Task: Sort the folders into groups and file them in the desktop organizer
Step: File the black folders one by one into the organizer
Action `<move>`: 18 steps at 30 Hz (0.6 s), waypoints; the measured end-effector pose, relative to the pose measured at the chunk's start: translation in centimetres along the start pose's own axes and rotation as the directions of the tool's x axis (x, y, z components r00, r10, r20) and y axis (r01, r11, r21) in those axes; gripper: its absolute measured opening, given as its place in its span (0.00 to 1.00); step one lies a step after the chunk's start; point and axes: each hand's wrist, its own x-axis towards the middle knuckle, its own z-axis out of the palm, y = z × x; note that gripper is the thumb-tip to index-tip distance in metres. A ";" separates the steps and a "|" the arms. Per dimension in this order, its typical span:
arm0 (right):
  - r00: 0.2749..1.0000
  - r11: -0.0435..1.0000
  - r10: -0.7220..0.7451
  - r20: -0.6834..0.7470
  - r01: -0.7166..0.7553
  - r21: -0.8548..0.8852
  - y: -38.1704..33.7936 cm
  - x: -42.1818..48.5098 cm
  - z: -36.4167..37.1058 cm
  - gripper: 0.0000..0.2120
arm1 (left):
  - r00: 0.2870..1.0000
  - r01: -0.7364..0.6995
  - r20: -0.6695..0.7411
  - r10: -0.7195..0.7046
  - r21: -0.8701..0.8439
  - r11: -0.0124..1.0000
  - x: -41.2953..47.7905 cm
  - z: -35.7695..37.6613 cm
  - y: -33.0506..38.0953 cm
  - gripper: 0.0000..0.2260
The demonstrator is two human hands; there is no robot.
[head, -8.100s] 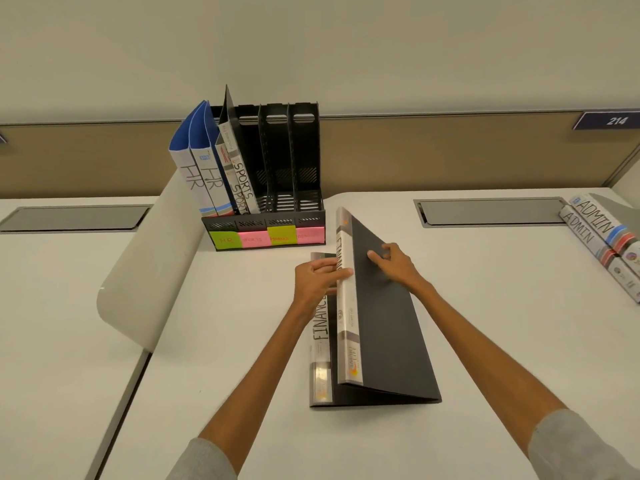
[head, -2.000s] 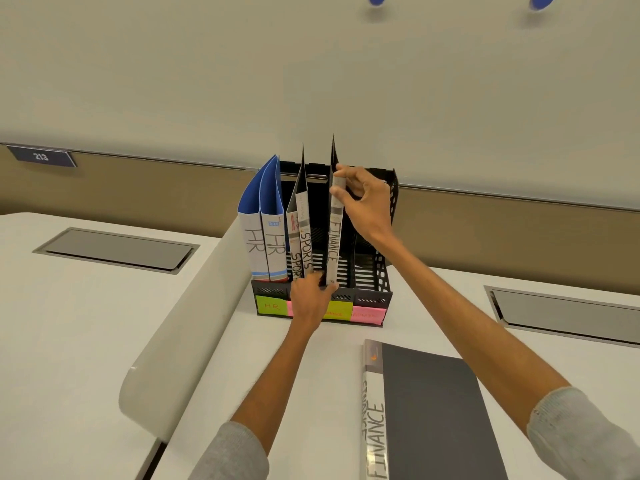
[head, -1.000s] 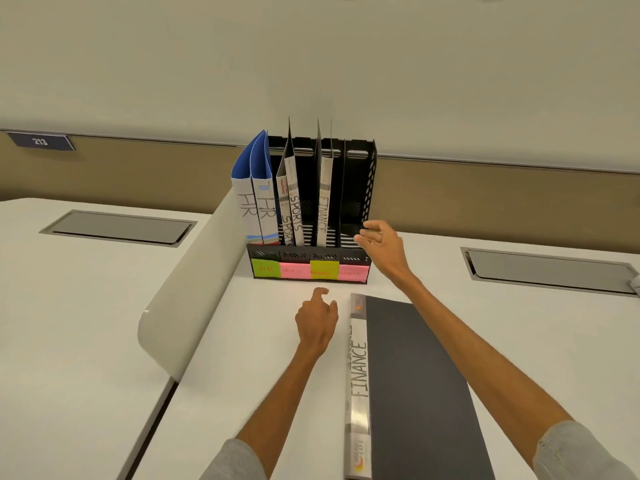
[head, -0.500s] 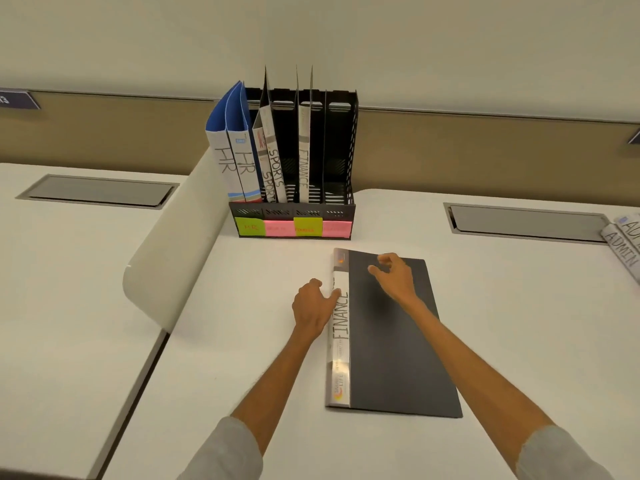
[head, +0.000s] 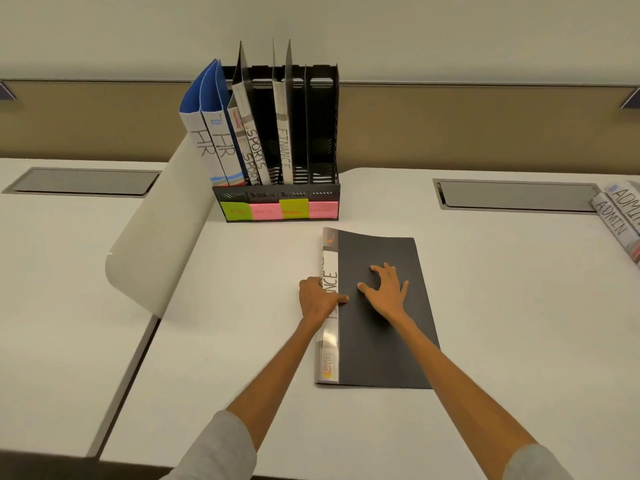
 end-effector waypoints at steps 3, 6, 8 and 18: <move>0.999 1.000 0.020 0.039 -0.020 0.023 -0.1 0.0 -0.8 0.24 | 1.000 0.017 -0.020 -0.019 -0.115 0.993 -0.9 -0.2 0.6 0.28; 0.998 0.997 0.056 0.042 -0.058 0.052 -0.6 0.6 -1.8 0.21 | 0.997 -0.031 -0.076 0.018 -0.180 0.983 -1.8 -0.4 1.2 0.31; 0.998 0.993 0.054 0.044 -0.058 0.098 -1.7 1.4 -3.0 0.21 | 0.993 -0.085 -0.096 0.065 -0.221 0.972 -2.2 -0.7 2.1 0.30; 0.986 0.933 -0.164 -0.015 0.160 0.323 -13.1 5.2 -11.4 0.22 | 0.918 -0.380 -0.266 0.294 -0.385 0.841 -3.7 -4.0 10.2 0.27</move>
